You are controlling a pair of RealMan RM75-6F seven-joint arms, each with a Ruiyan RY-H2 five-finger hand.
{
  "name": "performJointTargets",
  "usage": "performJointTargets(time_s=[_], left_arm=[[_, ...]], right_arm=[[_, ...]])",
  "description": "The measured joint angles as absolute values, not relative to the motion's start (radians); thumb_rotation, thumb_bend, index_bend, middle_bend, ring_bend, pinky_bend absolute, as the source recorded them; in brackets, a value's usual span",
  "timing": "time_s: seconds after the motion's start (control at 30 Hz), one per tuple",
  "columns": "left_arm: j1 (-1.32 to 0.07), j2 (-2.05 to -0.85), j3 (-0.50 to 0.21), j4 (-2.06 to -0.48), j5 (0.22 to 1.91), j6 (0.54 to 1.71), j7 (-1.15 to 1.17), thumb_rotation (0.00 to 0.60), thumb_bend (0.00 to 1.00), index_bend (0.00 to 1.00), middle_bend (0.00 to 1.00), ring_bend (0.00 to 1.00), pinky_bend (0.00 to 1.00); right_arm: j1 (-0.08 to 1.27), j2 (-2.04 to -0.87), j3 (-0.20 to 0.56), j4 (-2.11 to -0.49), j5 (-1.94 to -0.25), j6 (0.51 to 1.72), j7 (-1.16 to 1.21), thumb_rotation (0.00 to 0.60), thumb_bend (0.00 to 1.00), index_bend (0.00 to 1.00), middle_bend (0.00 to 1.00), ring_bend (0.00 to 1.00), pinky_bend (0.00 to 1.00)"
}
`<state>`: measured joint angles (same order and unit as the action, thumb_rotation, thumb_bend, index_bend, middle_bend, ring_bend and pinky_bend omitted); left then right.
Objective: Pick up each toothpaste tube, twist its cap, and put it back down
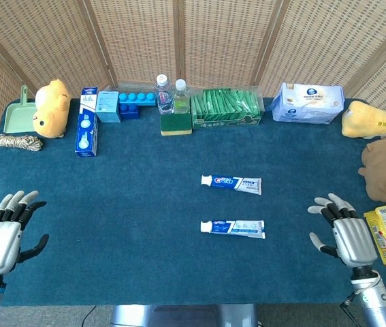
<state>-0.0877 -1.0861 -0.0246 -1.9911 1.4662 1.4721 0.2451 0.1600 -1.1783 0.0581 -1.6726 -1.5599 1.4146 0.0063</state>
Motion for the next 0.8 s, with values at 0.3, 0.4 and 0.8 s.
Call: performJointTargets(time_s=[0.3, 0.4, 0.8], left_arm=[[-0.125, -1.084, -0.051, -2.004, 1.441, 1.43, 0.235, 0.6, 0.29, 0.21, 0.13, 0.02, 0.0], [-0.133, -1.085, -0.055, -2.011, 1.442, 1.425, 0.243, 0.6, 0.29, 0.21, 0.13, 0.02, 0.0], [-0.154, -1.078, -0.069, -2.021, 1.415, 1.404, 0.242, 0.6, 0.29, 0.21, 0.13, 0.02, 0.0]], right_arm=[[0.211, -1.181, 0.049, -1.707, -1.591, 1.345, 0.016, 0.6, 0.31, 0.32, 0.25, 0.11, 0.17], [0.236, -1.191, 0.048, -1.711, -1.595, 1.305, 0.018, 0.6, 0.31, 0.32, 0.25, 0.11, 0.17], [0.361, -1.281, 0.067, -1.724, -1.562, 1.138, -0.066, 0.6, 0.29, 0.32, 0.25, 0.13, 0.17]])
